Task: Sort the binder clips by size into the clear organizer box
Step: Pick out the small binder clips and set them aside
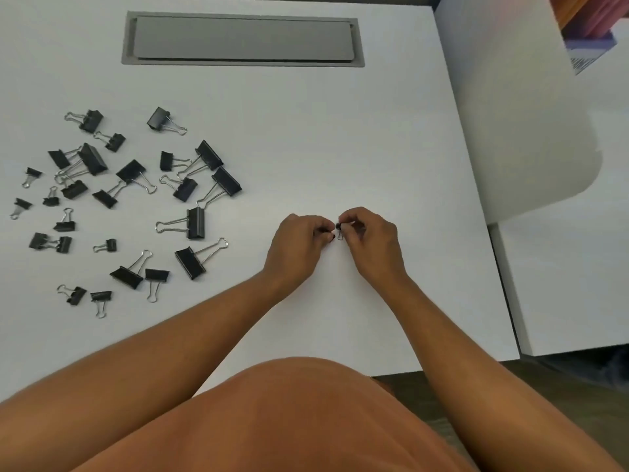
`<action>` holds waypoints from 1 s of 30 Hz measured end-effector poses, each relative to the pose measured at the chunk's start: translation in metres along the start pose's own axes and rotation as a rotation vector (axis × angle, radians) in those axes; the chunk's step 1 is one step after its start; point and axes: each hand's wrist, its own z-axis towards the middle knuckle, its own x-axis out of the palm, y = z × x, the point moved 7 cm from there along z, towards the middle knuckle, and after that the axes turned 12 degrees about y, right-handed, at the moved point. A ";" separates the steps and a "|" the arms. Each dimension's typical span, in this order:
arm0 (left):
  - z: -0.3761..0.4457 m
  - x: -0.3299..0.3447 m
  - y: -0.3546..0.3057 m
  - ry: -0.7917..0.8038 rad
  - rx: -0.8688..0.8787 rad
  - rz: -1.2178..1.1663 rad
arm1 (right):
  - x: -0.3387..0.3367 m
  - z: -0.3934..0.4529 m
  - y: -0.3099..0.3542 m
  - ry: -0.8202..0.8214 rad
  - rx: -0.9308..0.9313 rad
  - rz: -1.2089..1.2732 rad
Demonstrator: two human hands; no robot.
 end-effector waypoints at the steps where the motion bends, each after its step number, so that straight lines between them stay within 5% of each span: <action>1: 0.001 0.003 -0.003 -0.005 0.027 0.018 | -0.001 0.000 -0.002 0.012 -0.012 0.014; 8: -0.006 0.002 0.004 -0.063 0.103 0.076 | -0.008 -0.003 -0.014 0.035 -0.073 0.068; 14: -0.020 -0.002 0.018 -0.186 0.044 0.461 | 0.012 -0.014 -0.011 0.075 -0.232 -0.198; 20: -0.021 0.008 0.019 -0.215 0.157 0.565 | 0.049 -0.008 -0.003 0.207 -0.401 -0.475; 30: -0.049 0.020 0.034 -0.149 0.310 0.634 | 0.037 -0.039 -0.017 0.026 -0.396 -0.446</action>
